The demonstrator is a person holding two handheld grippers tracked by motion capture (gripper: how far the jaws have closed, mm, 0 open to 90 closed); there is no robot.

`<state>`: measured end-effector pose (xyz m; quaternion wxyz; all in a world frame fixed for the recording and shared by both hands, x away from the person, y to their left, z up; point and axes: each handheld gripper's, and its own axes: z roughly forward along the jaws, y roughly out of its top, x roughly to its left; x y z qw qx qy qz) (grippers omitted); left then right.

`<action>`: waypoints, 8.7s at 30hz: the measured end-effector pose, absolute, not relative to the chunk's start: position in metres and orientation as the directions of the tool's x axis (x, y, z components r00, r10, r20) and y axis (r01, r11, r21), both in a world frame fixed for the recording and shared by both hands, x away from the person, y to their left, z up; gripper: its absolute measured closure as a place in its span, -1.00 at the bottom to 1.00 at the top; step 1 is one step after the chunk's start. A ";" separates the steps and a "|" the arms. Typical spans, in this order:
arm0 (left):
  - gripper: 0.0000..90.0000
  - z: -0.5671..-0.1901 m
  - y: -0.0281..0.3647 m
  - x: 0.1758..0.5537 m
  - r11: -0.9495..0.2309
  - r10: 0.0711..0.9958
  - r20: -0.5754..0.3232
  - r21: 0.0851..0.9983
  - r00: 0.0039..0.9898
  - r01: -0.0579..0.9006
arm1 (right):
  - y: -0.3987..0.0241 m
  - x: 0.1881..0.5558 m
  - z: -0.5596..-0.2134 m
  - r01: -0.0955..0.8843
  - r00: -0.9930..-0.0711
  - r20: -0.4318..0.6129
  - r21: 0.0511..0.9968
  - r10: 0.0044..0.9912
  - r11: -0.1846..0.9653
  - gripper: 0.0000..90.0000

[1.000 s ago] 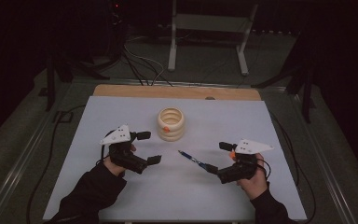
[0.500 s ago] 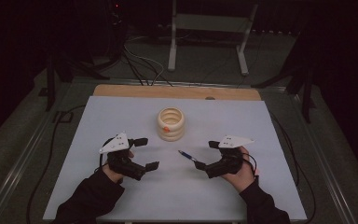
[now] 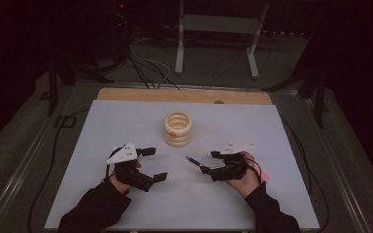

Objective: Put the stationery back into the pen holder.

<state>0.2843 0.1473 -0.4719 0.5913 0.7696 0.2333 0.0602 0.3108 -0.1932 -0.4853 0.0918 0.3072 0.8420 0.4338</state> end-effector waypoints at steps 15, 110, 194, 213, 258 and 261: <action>-1.00 -0.472 0.148 0.286 -0.183 0.424 -0.203 0.935 0.883 0.303 | -0.183 0.320 -0.502 0.468 -0.783 0.064 0.715 0.618 0.519 -0.02; -1.00 -0.461 0.125 0.290 -0.032 0.516 -0.327 0.916 0.792 0.399 | -0.174 0.292 -0.468 0.510 -0.738 0.259 0.819 0.623 0.263 0.77; 0.80 -0.467 0.096 0.305 0.160 0.407 -0.624 0.768 0.667 0.620 | -0.170 0.275 -0.453 0.377 -0.802 0.199 0.900 0.563 0.220 0.01; 0.80 -0.426 0.098 0.311 0.070 0.449 -0.494 0.850 0.745 0.522 | -0.191 0.267 -0.459 0.414 -0.794 0.243 0.887 0.557 0.204 -0.93; 0.80 -0.364 0.104 0.367 -0.057 0.586 -0.235 0.943 0.775 0.329 | -0.208 0.258 -0.464 0.350 -0.804 0.177 0.913 0.568 0.211 -0.98; 0.80 -0.364 0.102 0.372 -0.061 0.597 -0.226 0.944 0.770 0.324 | -0.208 0.259 -0.464 0.353 -0.801 0.179 0.912 0.571 0.209 -0.98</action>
